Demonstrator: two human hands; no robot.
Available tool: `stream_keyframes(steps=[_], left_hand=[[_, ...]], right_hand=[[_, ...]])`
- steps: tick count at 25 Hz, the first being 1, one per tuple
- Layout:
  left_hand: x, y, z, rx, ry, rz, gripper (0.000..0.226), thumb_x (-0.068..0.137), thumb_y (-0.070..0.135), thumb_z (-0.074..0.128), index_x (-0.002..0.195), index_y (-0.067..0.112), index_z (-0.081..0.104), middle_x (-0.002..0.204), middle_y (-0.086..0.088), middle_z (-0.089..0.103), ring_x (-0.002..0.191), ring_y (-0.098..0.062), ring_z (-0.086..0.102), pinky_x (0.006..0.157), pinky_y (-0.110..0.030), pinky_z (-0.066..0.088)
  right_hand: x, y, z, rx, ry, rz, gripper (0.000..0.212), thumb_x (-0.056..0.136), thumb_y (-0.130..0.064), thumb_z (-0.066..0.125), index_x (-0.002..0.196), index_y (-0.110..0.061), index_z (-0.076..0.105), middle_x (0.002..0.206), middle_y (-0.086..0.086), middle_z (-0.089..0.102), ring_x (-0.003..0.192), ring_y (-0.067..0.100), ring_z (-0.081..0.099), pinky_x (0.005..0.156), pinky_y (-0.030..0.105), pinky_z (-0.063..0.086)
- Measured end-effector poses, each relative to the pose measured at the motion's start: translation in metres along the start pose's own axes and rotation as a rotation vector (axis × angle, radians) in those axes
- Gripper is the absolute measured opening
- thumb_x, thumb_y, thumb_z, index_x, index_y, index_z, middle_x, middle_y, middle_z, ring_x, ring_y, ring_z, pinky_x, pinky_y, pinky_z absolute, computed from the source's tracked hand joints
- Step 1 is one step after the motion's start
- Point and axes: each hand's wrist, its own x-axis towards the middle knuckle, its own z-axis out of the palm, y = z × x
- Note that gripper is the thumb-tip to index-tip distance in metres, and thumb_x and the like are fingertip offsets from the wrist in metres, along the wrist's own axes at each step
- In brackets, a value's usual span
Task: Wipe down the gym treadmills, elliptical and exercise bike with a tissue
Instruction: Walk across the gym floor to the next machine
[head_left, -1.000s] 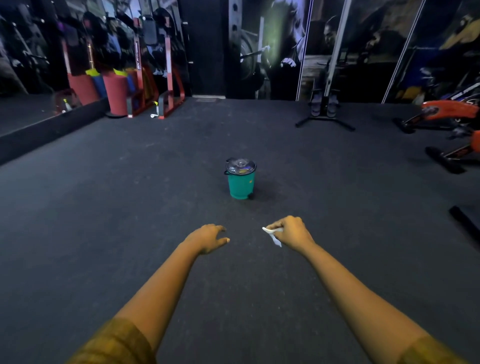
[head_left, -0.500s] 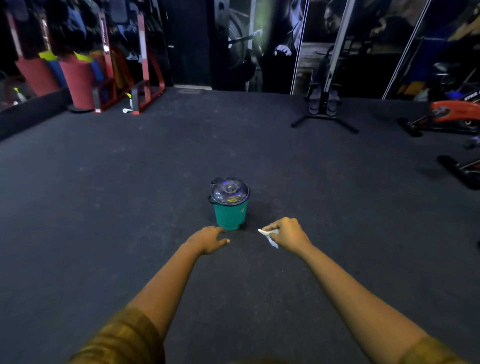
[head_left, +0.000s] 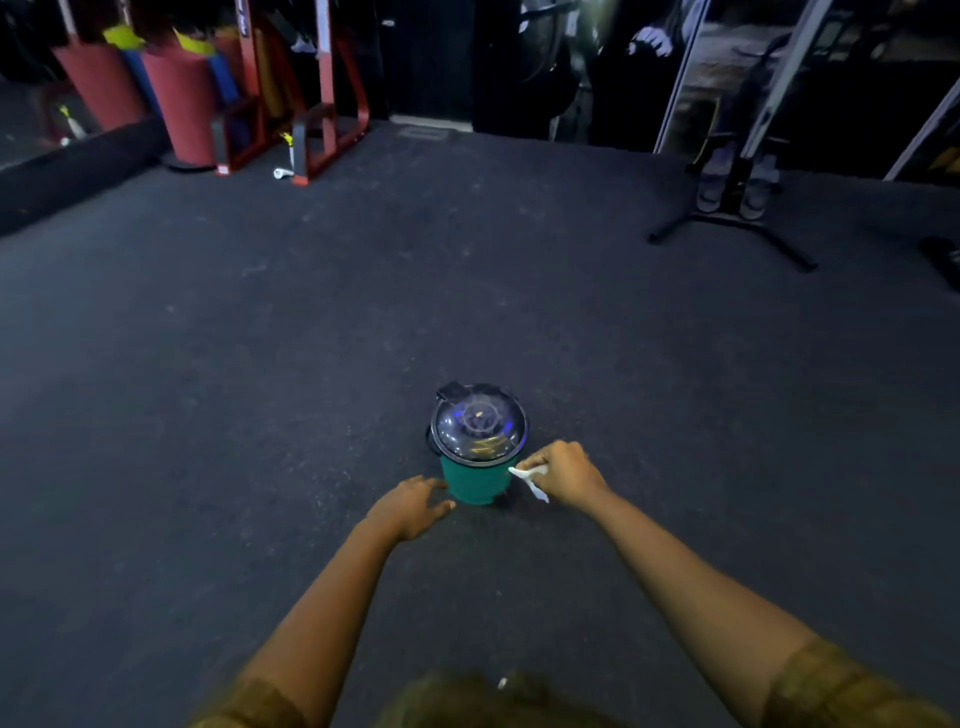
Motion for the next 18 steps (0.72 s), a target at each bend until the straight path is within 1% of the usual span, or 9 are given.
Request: stream_keyframes(steps=[2,4,6,8,9,12,14,16,18], left_hand=[[0.033,-0.006,-0.014,-0.031,-0.008,-0.037,0.050,0.099,0.039,0.043,0.143,0.015,0.039,0.144,-0.015,0.042,0.132,-0.027,0.040,0.109,-0.036,0.032],[0.068,-0.012,-0.025,-0.049,-0.025,-0.057,0.050,0.099,0.040,0.043,0.143,0.016,0.039,0.143,-0.015,0.043,0.132,-0.027,0.041,0.109,-0.036,0.032],[0.100,-0.017,-0.035,-0.055,-0.044,-0.066,0.050,0.099,0.039,0.044,0.143,0.015,0.040,0.143,-0.016,0.043,0.132,-0.028,0.041,0.108,-0.035,0.032],[0.122,-0.017,-0.043,-0.059,-0.056,-0.065,0.049,0.099,0.038,0.044,0.142,0.015,0.040,0.143,-0.017,0.043,0.132,-0.029,0.041,0.107,-0.033,0.031],[0.133,-0.016,-0.048,-0.067,-0.061,-0.065,0.049,0.099,0.038,0.044,0.142,0.015,0.040,0.143,-0.017,0.044,0.132,-0.029,0.041,0.107,-0.033,0.031],[0.165,-0.014,-0.058,-0.095,-0.085,-0.052,0.048,0.099,0.037,0.046,0.141,0.014,0.043,0.142,-0.015,0.046,0.131,-0.028,0.043,0.106,-0.033,0.033],[0.184,-0.013,-0.062,-0.140,-0.083,-0.052,0.047,0.098,0.037,0.047,0.139,0.013,0.046,0.140,-0.015,0.048,0.128,-0.027,0.046,0.103,-0.031,0.035],[0.196,-0.012,-0.065,-0.171,-0.077,-0.053,0.048,0.098,0.036,0.048,0.139,0.012,0.045,0.140,-0.014,0.049,0.127,-0.027,0.047,0.102,-0.030,0.036],[0.204,-0.011,-0.065,-0.184,-0.091,-0.063,0.049,0.099,0.035,0.048,0.141,0.012,0.042,0.140,-0.014,0.048,0.128,-0.027,0.046,0.102,-0.030,0.036]], right_hand=[[0.047,-0.005,-0.012,-0.035,-0.040,-0.015,0.020,0.087,-0.018,0.064,0.104,-0.020,0.073,0.104,0.012,0.070,0.099,0.011,0.062,0.080,0.023,0.045],[0.088,-0.005,-0.022,-0.034,-0.053,-0.031,0.022,0.087,-0.016,0.063,0.107,-0.019,0.072,0.106,0.012,0.070,0.100,0.017,0.063,0.077,0.023,0.044],[0.119,-0.002,-0.030,-0.008,-0.034,-0.004,0.023,0.088,-0.014,0.060,0.109,-0.017,0.071,0.106,0.014,0.069,0.089,0.019,0.064,0.067,0.020,0.043],[0.137,0.003,-0.035,0.011,-0.013,0.019,0.024,0.089,-0.013,0.059,0.109,-0.016,0.070,0.103,0.015,0.069,0.069,0.010,0.059,0.051,0.011,0.036],[0.148,0.004,-0.037,0.020,-0.009,0.026,0.023,0.089,-0.015,0.060,0.109,-0.016,0.070,0.102,0.015,0.070,0.066,0.010,0.058,0.048,0.012,0.033],[0.176,0.003,-0.039,0.030,-0.024,0.044,0.022,0.088,-0.017,0.062,0.108,-0.017,0.071,0.100,0.015,0.070,0.064,0.011,0.056,0.050,0.016,0.032],[0.194,0.003,-0.041,0.037,-0.034,0.039,0.020,0.088,-0.017,0.063,0.106,-0.017,0.072,0.101,0.014,0.071,0.063,0.010,0.057,0.053,0.021,0.041],[0.209,0.001,-0.041,0.034,-0.052,0.031,0.019,0.087,-0.018,0.065,0.105,-0.018,0.072,0.101,0.014,0.071,0.077,0.020,0.065,0.065,0.031,0.051],[0.221,0.000,-0.044,0.024,-0.065,0.035,0.019,0.086,-0.018,0.065,0.104,-0.020,0.072,0.100,0.013,0.071,0.085,0.022,0.066,0.071,0.034,0.051]])
